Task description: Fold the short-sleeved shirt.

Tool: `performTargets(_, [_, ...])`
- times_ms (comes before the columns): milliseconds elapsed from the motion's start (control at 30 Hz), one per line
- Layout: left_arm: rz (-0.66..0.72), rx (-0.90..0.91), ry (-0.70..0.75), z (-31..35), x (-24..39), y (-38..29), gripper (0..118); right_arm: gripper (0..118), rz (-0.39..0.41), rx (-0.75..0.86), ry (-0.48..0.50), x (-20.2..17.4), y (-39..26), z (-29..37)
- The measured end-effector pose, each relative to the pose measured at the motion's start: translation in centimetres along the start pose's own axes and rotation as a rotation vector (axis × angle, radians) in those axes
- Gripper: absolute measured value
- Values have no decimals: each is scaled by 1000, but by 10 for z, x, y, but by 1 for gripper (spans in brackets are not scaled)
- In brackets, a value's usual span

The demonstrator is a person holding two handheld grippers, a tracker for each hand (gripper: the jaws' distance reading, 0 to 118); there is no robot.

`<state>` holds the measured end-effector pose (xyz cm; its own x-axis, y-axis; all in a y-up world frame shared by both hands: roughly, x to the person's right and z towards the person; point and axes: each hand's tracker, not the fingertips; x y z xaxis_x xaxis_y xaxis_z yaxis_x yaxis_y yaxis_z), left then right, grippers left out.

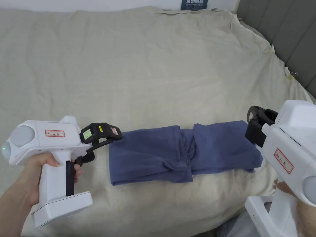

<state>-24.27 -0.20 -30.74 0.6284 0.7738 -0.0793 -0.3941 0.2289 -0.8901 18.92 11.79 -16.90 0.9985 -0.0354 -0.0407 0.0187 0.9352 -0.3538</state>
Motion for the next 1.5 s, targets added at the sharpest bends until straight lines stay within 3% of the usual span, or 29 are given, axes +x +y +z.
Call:
performTargets(333, [26, -185, -109, -28, -7, -10, 115, 0, 3, -38, -26, 0, -7, -4])
performTargets(367, [42, -198, -126, -31, -7, -10, 109, 0, 0, -44, -25, 1, -8, -6])
performTargets(467, [36, -211, -60, -46, -3, -14, 73, 0, 0, -57, -27, 0, -12, -6])
performTargets(533, [16, -192, -72, -45, 1, -18, 60, 0, 0, -63, -25, 0, -13, -6])
performTargets(600, [-22, -172, 41, -48, 6, -16, 14, 0, 9, -71, -24, 0, -14, -7])
performTargets(633, [-43, -163, 90, -50, 9, -18, 10, 0, 11, -74, -24, 2, -16, -8])
performTargets(733, [-2, -150, 102, -46, 19, -16, 6, 0, -3, -81, -18, 3, -17, -9])
performTargets(967, [-89, -93, 112, -7, 53, -7, 5, 0, -1, -74, 2, 2, -14, -11])
performTargets(1133, [-164, -42, 220, 38, 52, 7, 5, 0, 4, -52, 23, 0, -8, -11])
performTargets(1500, [-65, 140, 574, 174, -27, 40, 5, 0, -12, -29, 93, -17, -2, -17])
